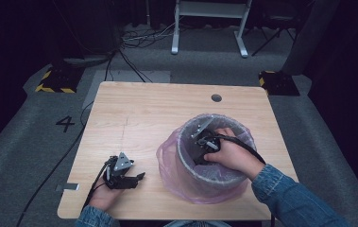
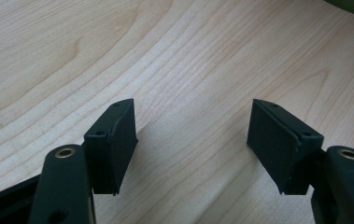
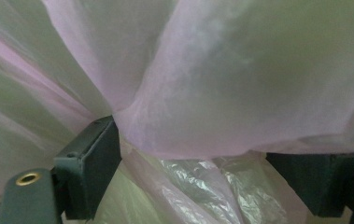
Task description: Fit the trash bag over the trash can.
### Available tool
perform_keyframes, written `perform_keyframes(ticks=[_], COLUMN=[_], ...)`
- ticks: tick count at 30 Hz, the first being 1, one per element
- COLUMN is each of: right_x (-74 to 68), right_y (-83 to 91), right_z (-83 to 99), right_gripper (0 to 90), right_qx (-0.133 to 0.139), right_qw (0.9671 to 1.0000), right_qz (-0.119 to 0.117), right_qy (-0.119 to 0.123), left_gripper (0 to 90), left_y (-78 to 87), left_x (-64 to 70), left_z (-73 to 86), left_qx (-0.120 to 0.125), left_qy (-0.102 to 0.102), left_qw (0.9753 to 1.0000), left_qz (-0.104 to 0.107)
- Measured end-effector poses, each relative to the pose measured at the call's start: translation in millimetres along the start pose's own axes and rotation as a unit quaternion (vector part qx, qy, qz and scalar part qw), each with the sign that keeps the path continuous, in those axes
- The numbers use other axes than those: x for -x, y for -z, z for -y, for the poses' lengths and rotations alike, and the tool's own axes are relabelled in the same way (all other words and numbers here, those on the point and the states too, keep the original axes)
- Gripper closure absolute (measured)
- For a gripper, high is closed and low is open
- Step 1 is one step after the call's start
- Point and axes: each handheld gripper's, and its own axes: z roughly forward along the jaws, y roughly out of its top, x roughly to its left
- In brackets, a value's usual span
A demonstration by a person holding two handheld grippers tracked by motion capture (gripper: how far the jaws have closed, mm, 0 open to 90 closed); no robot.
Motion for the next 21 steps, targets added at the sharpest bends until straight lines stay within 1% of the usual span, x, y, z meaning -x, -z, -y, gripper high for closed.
perform_keyframes(ticks=[2, 5, 6, 10, 12, 15, 16, 18, 21], right_x=[-0.5, -1.7, -2.4, -1.8, -0.5, -1.2, -2.2, -5.8, -10.7], right_y=[4.3, 18.4, 24.7, 49.4, 60.1, 73.8, 77.7, 84.2, 90.5], right_z=[-0.9, -3.8, -5.0, -6.8, -6.5, -6.0, -6.0, -6.1, -4.8], right_gripper=[21.1, 21.6, 22.2, 23.3, 23.3, 23.3, 23.3, 23.3, 23.2], right_qx=[0.014, 0.046, 0.059, 0.101, 0.122, 0.155, 0.165, 0.189, 0.207], right_qw=[0.9999, 0.9989, 0.9982, 0.9947, 0.9923, 0.9876, 0.9859, 0.9809, 0.9756], right_qz=[-0.001, -0.005, -0.009, -0.012, -0.015, -0.025, -0.028, -0.041, -0.059], right_qy=[0.001, -0.004, -0.006, -0.011, -0.015, -0.008, 0.002, 0.023, 0.043], left_gripper=[32.7, 32.7, 32.7, 32.7, 32.7, 32.6, 32.4, 32.2, 31.9], left_y=[0.1, 0.2, 0.2, 0.3, 0.2, 0.0, -0.3, -0.8, -1.5], left_x=[-0.3, -0.7, -0.7, -0.7, -0.8, -0.7, -0.1, 0.1, 0.0], left_z=[0.2, 0.3, 0.3, 0.5, 0.4, 0.3, 0.4, 0.1, -0.6], left_qx=[0.001, 0.001, 0.001, 0.001, 0.001, 0.001, 0.002, 0.003, 0.003], left_qy=[-0.002, -0.004, -0.005, -0.005, -0.005, -0.005, -0.001, -0.001, -0.005], left_qw=[1.0000, 1.0000, 1.0000, 1.0000, 1.0000, 1.0000, 1.0000, 1.0000, 1.0000], left_qz=[0.000, 0.000, -0.001, -0.001, 0.000, 0.000, 0.002, 0.001, 0.002])
